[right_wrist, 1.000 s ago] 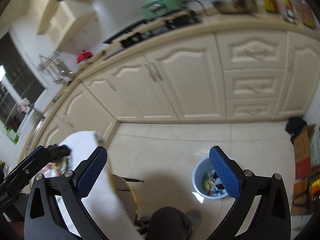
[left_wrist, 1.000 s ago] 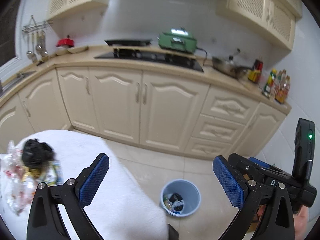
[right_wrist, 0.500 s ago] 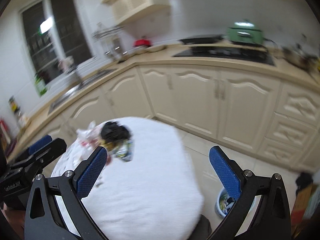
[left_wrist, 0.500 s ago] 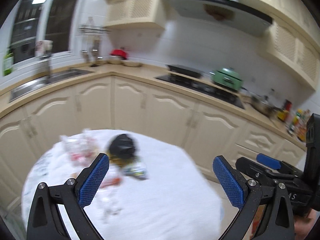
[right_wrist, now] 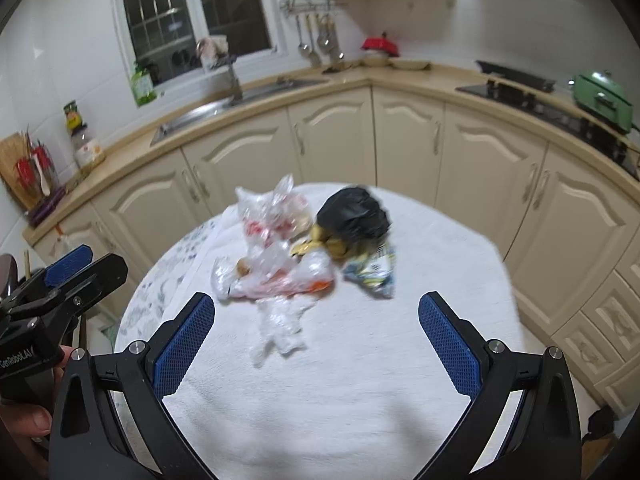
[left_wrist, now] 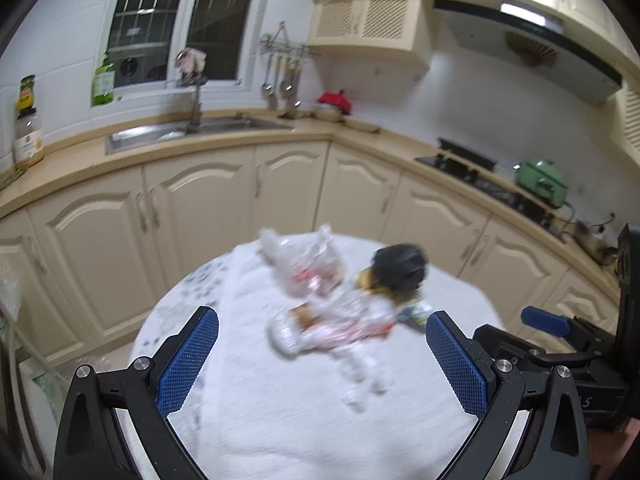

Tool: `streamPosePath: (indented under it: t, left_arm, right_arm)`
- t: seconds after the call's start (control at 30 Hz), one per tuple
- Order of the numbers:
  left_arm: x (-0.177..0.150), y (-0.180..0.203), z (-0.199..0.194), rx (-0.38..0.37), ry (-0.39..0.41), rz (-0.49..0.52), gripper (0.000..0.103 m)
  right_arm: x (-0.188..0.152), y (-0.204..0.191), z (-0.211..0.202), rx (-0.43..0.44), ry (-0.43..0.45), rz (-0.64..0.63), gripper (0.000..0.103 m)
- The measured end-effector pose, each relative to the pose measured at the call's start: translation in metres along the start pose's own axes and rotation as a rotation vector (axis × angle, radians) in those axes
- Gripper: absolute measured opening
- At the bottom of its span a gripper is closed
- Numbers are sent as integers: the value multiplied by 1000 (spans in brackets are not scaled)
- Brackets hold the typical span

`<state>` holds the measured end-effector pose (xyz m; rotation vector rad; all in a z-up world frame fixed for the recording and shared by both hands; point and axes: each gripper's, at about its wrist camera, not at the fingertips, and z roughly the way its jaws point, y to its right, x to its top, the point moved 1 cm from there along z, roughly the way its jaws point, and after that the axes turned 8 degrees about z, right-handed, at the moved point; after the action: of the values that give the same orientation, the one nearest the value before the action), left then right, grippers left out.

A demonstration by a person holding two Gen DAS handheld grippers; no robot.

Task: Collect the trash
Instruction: 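Swing both open tools back over the table of trash, then grasp the crumpled clear plastic with the right tool while the left tool grasps a clear bag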

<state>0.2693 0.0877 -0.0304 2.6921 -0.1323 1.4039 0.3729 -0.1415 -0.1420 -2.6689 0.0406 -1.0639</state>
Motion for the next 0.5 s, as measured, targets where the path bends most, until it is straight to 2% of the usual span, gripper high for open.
streamPosePath:
  t: [0.2,0.3,0.5]
  left_arm:
    - [-9,-3,22,30,-82,-29,102]
    - [-1,4,42,38,-121,-38,102]
    - [21,-14,89,47,-180,-56,102]
  right_arm:
    - [-15,-10,48,-13,-103,-8,103]
    - [-20,-13,69,-16,-140,-11,103]
    - [-29,-23,114,-19,-215,-37,98]
